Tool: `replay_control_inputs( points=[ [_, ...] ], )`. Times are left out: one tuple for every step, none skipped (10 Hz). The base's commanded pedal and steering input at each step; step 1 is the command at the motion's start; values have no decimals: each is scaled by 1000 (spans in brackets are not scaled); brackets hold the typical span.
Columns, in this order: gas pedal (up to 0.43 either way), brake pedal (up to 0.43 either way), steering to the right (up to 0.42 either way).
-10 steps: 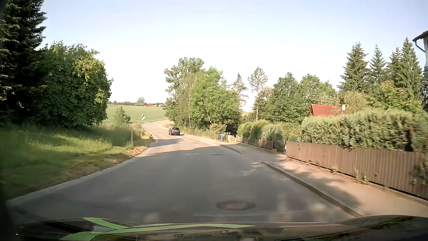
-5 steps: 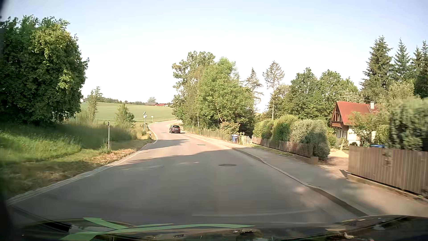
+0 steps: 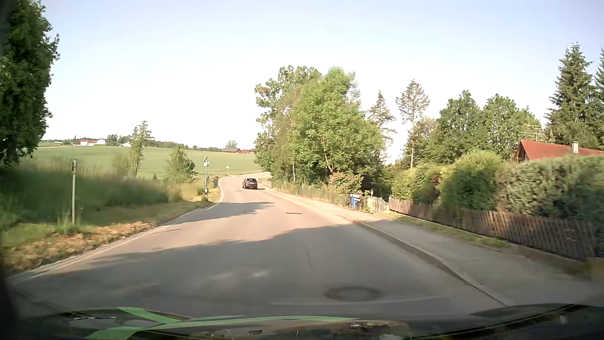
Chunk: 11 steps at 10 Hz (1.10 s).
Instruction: Follow the waypoints while adhering to traffic rules and regulations
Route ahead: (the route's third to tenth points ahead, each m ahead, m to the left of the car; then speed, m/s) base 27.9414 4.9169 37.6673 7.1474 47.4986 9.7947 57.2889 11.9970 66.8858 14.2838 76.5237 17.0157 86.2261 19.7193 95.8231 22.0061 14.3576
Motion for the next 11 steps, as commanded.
replay_control_inputs(
  points=[
    [118,0,-39],
    [130,0,-40],
    [130,0,-40],
    [130,0,-40],
    [118,0,-42],
    [118,0,-41],
    [118,0,-42],
    [138,0,-42],
    [138,0,-42],
    [138,0,-42],
    [110,0,-42]
  ],
)
